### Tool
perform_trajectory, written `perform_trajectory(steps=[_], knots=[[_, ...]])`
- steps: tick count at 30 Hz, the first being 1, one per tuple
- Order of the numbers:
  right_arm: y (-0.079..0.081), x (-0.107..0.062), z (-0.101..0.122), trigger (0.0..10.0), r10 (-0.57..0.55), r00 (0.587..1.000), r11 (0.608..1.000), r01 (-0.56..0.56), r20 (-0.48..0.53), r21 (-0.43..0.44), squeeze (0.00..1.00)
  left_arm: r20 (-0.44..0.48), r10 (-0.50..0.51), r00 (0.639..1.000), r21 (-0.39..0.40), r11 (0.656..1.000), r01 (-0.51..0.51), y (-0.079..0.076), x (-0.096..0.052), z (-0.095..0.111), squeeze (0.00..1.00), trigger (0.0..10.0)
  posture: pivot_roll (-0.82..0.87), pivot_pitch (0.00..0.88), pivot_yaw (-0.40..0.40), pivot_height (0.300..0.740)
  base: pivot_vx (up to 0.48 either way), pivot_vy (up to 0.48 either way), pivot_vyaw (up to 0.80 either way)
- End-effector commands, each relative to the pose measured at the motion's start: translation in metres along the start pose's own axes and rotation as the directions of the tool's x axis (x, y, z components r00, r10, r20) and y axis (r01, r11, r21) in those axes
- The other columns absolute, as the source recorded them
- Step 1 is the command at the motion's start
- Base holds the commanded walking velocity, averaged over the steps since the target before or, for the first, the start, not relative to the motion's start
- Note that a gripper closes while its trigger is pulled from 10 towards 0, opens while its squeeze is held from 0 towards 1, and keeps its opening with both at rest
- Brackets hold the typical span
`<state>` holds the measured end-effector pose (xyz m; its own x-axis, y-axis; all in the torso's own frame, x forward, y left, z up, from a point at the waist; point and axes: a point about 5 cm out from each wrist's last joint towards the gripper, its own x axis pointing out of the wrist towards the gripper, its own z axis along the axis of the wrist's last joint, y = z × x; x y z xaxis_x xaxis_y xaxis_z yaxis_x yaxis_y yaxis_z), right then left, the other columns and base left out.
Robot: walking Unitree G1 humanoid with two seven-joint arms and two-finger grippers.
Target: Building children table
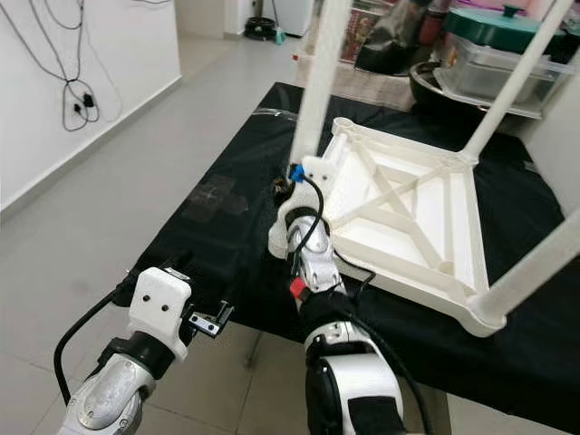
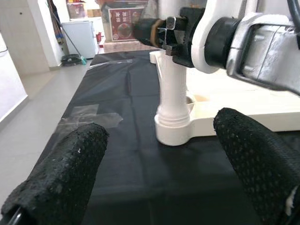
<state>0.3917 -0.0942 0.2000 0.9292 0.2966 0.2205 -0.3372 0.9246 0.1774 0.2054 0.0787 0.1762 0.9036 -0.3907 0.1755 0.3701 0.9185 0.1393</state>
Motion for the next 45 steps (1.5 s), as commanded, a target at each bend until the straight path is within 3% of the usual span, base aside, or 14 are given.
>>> perform_trajectory(steps=[1, 5, 13, 14, 15, 16, 26, 29, 32, 40, 41, 42, 43, 45], knots=[[0.018, 0.0, -0.002, 10.0, 0.24, 0.97, 0.97, -0.239, -0.036, 0.035, 0.0, -0.011, -0.007, 1.0, -0.004, 1.0, 0.007, -0.002, 0.0, -0.003, 0.0, 10.0, 0.1, 0.07, -0.121, 0.74, 0.0, 0.0, 0.0], [0.025, -0.014, -0.012, 10.0, 0.623, 0.768, 0.782, -0.615, -0.152, 0.096, 0.0, -0.01, -0.008, 1.0, -0.004, 1.0, 0.008, -0.001, 0.0, -0.003, 0.0, 10.0, 0.11, 0.071, -0.127, 0.74, 0.0, 0.0, 0.0], [0.031, -0.012, -0.02, 10.0, 0.681, 0.698, 0.725, -0.684, -0.222, 0.075, 0.0, -0.01, -0.005, 1.0, -0.002, 1.0, 0.005, -0.001, 0.0, -0.003, 0.0, 10.0, 0.11, 0.072, -0.126, 0.74, 0.0, 0.0, 0.0], [0.032, -0.009, -0.02, 7.1, 0.656, 0.722, 0.748, -0.661, -0.221, 0.061, 0.0, -0.011, -0.004, 1.0, -0.001, 1.0, 0.004, -0.001, 0.0, -0.003, 0.0, 10.0, 0.11, 0.073, -0.128, 0.74, 0.0, 0.0, 0.0], [0.032, -0.009, -0.02, 7.1, 0.656, 0.722, 0.748, -0.661, -0.221, 0.061, 0.0, -0.011, -0.004, 1.0, -0.001, 1.0, 0.004, -0.001, 0.0, -0.003, 0.0, 10.0, 0.11, 0.073, -0.128, 0.74, 0.0, 0.0, 0.0], [0.029, -0.003, -0.018, 0.0, 0.554, 0.805, 0.823, -0.568, -0.212, -0.006, 0.0, -0.012, -0.002, 1.0, 0.001, 1.0, 0.002, 0.0, 0.0, -0.003, 0.0, 10.0, 0.11, 0.075, -0.126, 0.74, 0.0, 0.0, 0.0], [-0.009, 0.003, -0.017, 0.0, 0.061, 0.977, 0.989, -0.087, -0.202, -0.123, 0.0, -0.013, -0.003, 1.0, -0.001, 1.0, 0.003, 0.0, -0.001, -0.003, 0.0, 10.0, 0.1, 0.074, -0.124, 0.74, 0.0, 0.0, 0.0], [-0.034, -0.005, -0.018, 0.0, -0.249, 0.953, 0.962, 0.223, -0.171, -0.158, 0.0, -0.012, -0.006, 1.0, -0.003, 1.0, 0.006, -0.001, 0.0, -0.003, 0.0, 10.0, 0.1, 0.072, -0.124, 0.74, 0.0, 0.0, 0.0], [-0.054, -0.025, -0.025, 0.0, -0.587, 0.799, 0.809, 0.574, -0.13, -0.128, 0.0, -0.012, -0.008, 1.0, -0.002, 1.0, 0.008, -0.002, 0.0, -0.004, 0.0, 10.0, 0.11, 0.067, -0.123, 0.74, 0.0, 0.0, 0.0], [-0.045, -0.032, -0.037, 0.0, -0.64, 0.749, 0.767, 0.635, -0.172, -0.09, 0.0, -0.013, -0.007, 1.0, -0.002, 1.0, 0.007, -0.001, 0.0, -0.005, 0.0, 10.0, 0.11, 0.063, -0.121, 0.74, 0.0, 0.0, 0.0], [-0.036, -0.026, -0.035, 10.0, -0.586, 0.795, 0.809, 0.585, -0.158, -0.06, 0.0, -0.014, -0.006, 1.0, -0.002, 1.0, 0.006, -0.001, -0.001, -0.005, 0.0, 10.0, 0.11, 0.061, -0.122, 0.74, 0.0, 0.0, 0.0], [-0.036, -0.026, -0.035, 10.0, -0.586, 0.795, 0.809, 0.585, -0.158, -0.06, 0.0, -0.014, -0.006, 1.0, -0.002, 1.0, 0.006, -0.001, -0.001, -0.005, 0.0, 10.0, 0.11, 0.061, -0.122, 0.74, 0.0, 0.0, 0.0], [-0.025, -0.018, -0.028, 10.0, -0.496, 0.86, 0.867, 0.497, -0.118, -0.024, 1.0, -0.015, -0.007, 1.0, -0.002, 1.0, 0.007, -0.001, -0.001, -0.005, 0.0, 10.0, 0.11, 0.058, -0.121, 0.74, 0.0, 0.0, 0.0], [-0.018, -0.012, -0.022, 10.0, -0.432, 0.898, 0.901, 0.433, -0.087, -0.006, 1.0, -0.016, -0.008, 1.0, -0.002, 1.0, 0.008, -0.002, -0.001, -0.005, 0.0, 10.0, 0.11, 0.057, -0.121, 0.74, 0.0, 0.0, 0.0]])
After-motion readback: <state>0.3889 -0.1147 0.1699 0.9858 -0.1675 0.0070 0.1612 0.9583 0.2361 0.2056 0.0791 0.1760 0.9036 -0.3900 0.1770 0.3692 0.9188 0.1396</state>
